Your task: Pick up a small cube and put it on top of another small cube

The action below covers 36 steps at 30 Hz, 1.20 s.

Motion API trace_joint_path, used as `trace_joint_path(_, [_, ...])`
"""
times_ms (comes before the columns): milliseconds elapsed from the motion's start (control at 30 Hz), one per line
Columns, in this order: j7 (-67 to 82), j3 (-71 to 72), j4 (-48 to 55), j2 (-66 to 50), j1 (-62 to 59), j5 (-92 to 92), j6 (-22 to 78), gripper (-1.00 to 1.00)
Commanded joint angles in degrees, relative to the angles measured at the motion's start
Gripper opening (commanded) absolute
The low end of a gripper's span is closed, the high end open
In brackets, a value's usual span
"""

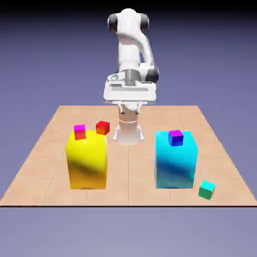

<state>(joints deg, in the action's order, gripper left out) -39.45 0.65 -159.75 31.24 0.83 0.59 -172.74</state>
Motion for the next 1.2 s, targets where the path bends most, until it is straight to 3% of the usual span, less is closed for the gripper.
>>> trace_joint_path(0, [2.50,0.54,1.04,-1.18,0.11,0.49,1.05,0.00])
trace_joint_path(1167, [89.71,19.43,37.47,-42.34,4.11,17.71,37.68,0.00])
